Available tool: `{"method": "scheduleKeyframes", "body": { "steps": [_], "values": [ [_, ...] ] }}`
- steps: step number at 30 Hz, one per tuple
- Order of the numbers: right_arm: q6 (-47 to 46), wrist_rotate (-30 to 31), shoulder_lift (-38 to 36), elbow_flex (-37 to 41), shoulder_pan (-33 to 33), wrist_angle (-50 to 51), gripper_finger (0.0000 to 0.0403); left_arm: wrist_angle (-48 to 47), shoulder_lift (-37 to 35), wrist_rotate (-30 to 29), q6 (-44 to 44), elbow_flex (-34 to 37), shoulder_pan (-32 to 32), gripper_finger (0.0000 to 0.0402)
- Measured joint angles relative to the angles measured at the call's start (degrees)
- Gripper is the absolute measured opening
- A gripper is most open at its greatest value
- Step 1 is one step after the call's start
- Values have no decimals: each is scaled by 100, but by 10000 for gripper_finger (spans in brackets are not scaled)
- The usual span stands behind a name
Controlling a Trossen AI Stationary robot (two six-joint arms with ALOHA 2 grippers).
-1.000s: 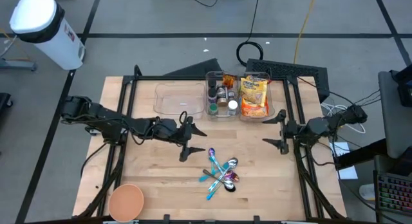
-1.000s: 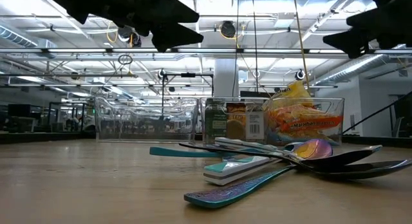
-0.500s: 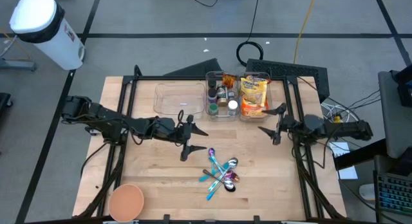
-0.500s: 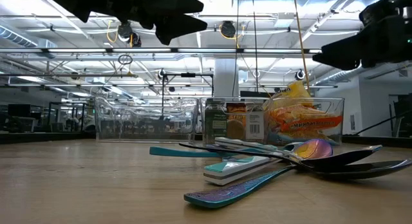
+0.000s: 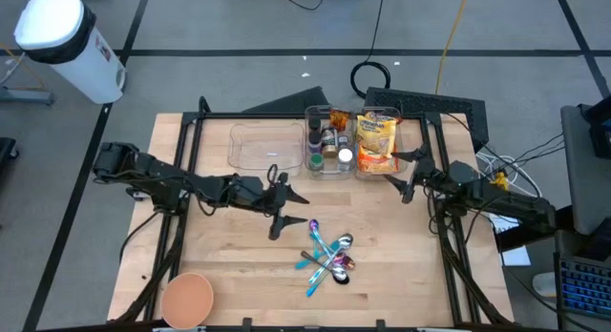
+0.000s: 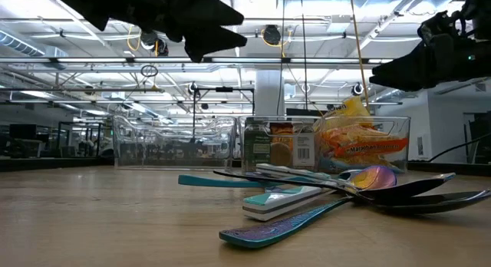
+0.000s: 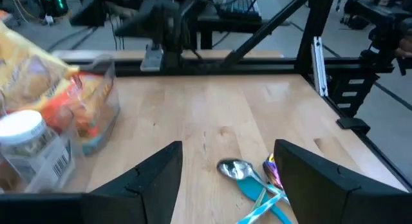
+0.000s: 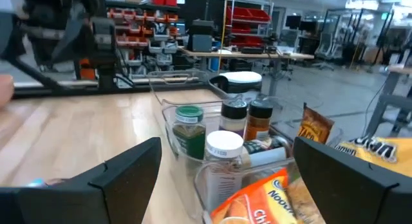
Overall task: Pick & Place Food Item
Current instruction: Put the blue and white spoon into the left transparent bin
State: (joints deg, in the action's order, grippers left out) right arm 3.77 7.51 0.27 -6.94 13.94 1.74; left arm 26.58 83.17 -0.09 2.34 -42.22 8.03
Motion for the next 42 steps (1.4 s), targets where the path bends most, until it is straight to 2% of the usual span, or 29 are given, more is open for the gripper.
{"method": "scheduleKeyframes", "body": {
  "steps": [7,13,24,38,42],
  "values": [
    [-307,-11,14,0,-6,-8,348,-586,749,23,-195,-425,231,228],
    [-273,-13,57,0,-5,-14,348,-561,1440,257,-798,-744,413,216],
    [-267,-11,57,0,-5,-14,348,-516,2609,336,-1665,-1207,451,196],
    [-267,-11,57,0,-5,-18,348,-549,2905,326,-1855,-1359,311,173],
    [-267,-11,57,0,-5,-18,348,-578,2932,496,-1844,-1359,250,163]
  ]
}}
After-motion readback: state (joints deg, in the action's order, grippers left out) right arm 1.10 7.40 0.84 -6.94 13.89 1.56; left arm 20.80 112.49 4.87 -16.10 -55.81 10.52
